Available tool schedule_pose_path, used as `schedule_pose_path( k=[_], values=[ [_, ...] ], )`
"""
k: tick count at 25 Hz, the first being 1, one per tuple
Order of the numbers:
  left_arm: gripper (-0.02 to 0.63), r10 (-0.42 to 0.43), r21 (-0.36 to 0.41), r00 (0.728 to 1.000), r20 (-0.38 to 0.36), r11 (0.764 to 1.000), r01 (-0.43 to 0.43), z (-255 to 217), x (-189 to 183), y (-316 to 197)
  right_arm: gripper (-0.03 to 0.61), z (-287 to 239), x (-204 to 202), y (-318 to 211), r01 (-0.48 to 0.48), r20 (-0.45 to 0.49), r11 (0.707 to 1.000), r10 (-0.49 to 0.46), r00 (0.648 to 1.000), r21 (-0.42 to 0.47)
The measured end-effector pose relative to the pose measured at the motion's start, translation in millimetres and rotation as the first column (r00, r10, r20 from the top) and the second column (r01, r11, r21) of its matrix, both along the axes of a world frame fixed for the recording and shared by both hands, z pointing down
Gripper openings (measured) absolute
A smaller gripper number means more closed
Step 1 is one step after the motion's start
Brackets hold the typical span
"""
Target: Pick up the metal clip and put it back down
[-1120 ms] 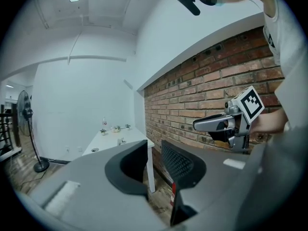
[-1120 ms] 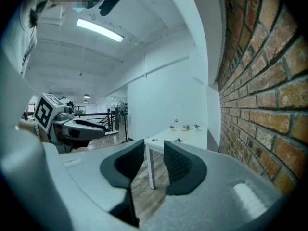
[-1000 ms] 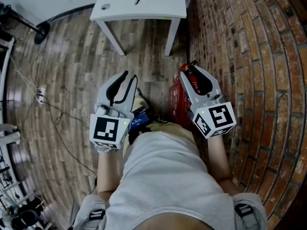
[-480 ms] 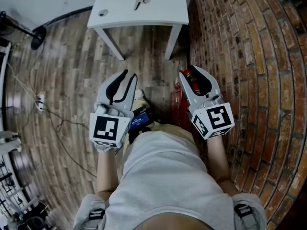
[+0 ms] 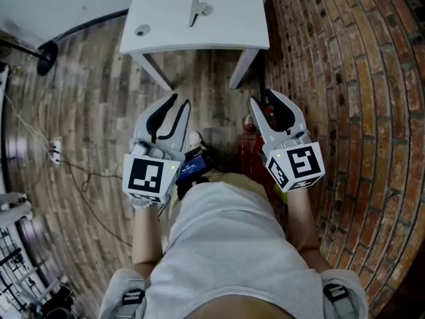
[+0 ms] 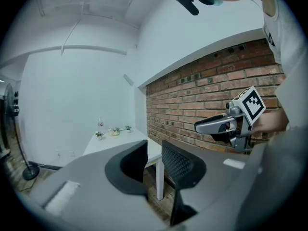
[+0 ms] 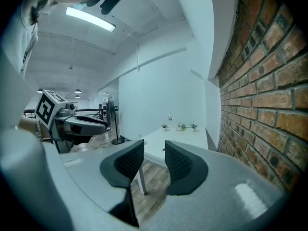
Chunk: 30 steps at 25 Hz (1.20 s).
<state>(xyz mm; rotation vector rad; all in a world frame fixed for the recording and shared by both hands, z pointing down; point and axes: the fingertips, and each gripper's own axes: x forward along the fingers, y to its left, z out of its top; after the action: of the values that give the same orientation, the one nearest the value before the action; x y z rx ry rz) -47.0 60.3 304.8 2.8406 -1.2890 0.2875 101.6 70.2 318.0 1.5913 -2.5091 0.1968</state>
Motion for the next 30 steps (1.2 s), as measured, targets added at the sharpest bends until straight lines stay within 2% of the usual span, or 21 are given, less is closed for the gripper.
schedule_pose_path(
  k=[9,18,25,30],
  values=[
    [0.100,0.016,-0.009,1.000,-0.009,1.000,-0.016,-6.2,-22.4,-72.8,0.147,-10.4,-22.3,-73.9,-0.012,-0.004,1.000,0.012,1.000,0.000],
    [0.103,0.028,-0.039,1.000,0.010,0.999,-0.028,7.7,-43.2,-137.8,0.149,-4.1,-37.7,-135.8,-0.039,-0.005,0.999,0.038,0.999,-0.016],
    [0.104,0.041,-0.025,0.999,0.006,0.999,-0.041,6.2,-45.3,-168.0,0.149,1.1,-41.3,-163.1,-0.052,0.001,0.998,0.052,0.999,-0.021],
    [0.106,0.018,-0.049,1.000,0.017,0.999,-0.017,15.4,-51.2,-180.0,0.149,7.4,-46.2,-177.2,-0.037,0.005,0.999,0.037,0.999,-0.040]
  ],
)
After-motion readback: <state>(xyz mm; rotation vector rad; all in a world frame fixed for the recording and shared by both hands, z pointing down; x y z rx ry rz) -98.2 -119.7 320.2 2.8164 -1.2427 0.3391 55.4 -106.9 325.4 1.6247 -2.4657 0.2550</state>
